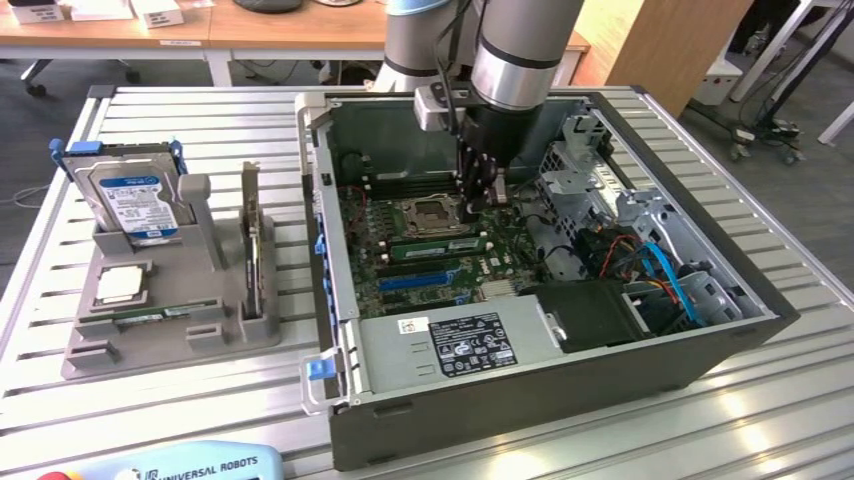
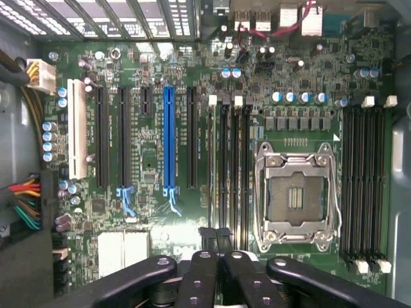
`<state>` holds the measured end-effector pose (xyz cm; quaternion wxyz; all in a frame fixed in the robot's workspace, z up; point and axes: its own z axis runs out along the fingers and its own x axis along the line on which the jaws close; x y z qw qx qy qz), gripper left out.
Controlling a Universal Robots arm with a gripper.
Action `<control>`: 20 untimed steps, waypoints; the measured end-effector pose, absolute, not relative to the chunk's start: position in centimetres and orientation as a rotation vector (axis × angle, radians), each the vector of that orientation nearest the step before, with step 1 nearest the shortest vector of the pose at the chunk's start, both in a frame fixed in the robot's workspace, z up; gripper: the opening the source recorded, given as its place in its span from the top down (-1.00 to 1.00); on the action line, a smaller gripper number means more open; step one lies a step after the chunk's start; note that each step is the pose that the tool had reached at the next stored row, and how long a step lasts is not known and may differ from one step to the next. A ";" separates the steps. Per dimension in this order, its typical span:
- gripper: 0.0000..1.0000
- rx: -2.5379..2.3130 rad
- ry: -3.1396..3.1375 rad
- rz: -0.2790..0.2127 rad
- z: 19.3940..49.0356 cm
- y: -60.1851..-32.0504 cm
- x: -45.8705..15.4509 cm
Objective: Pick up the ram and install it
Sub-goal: 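Press down the ram until it locks into place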
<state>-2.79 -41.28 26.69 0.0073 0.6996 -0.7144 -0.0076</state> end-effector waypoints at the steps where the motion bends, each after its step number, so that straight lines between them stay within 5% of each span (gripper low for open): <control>1: 0.80 2.188 -2.234 -0.024 26.7 -41.3 -2.6; 20: 0.80 2.187 -2.234 -0.024 26.6 -41.3 -0.1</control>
